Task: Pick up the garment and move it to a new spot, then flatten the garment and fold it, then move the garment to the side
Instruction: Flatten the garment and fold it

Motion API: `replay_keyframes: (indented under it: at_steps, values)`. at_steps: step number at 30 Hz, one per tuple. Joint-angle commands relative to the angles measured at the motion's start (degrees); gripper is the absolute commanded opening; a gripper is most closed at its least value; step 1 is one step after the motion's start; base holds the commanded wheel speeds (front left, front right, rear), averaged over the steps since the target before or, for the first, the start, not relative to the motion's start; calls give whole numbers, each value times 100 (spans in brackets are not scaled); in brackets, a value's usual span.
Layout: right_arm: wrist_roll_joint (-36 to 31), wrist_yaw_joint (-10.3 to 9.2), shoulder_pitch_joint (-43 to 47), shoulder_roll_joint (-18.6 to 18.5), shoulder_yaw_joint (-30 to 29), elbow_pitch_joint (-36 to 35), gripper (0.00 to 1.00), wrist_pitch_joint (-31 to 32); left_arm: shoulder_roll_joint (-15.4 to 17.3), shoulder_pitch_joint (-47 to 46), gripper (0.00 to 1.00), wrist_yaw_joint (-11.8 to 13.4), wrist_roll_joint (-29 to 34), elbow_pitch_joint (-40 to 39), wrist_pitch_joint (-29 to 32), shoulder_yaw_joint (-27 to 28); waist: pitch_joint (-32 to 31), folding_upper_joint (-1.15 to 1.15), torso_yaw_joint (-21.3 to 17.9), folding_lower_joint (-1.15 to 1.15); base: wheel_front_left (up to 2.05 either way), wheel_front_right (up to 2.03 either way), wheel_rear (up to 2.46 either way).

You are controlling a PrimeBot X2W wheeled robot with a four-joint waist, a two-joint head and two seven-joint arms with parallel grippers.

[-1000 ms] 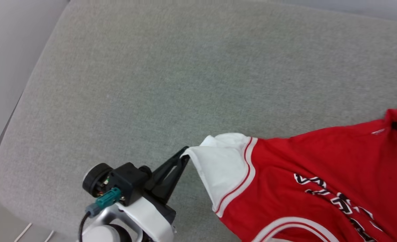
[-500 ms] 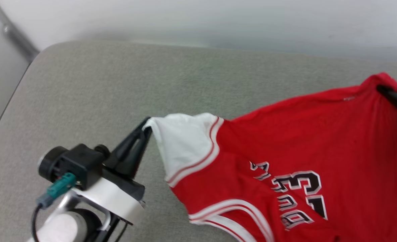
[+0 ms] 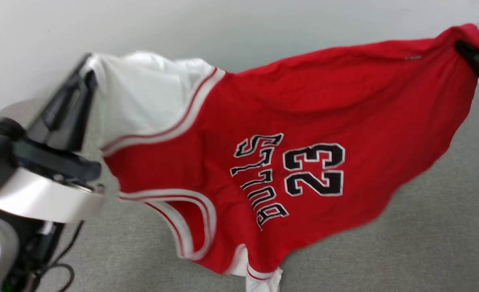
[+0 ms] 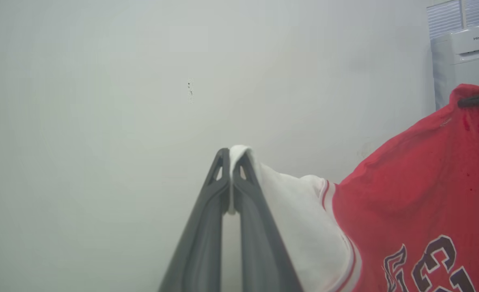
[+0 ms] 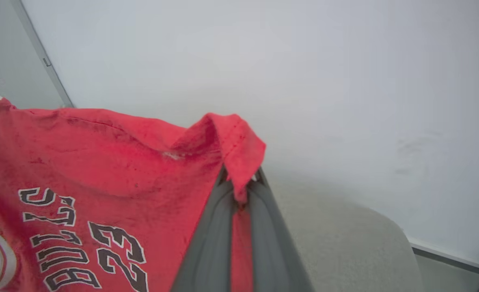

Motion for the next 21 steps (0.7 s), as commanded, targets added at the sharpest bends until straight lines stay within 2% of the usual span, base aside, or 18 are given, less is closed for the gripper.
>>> replay_keyframes:
  at_steps: [1,13,21]
  values:
    - [25,-2,-80,14,-18,-59,0,-30,35,-138,0,18,29,-43,-7,72,-39,0,-91,1,0,0,0]
    - [21,-2,-543,247,-337,-653,0,-245,378,-1398,0,54,-4,-364,213,758,157,0,-356,1,0,0,0]
    - [-87,-2,-992,198,-544,-836,0,-314,560,-2495,0,-119,-64,-110,443,958,740,0,-386,1,0,0,0]
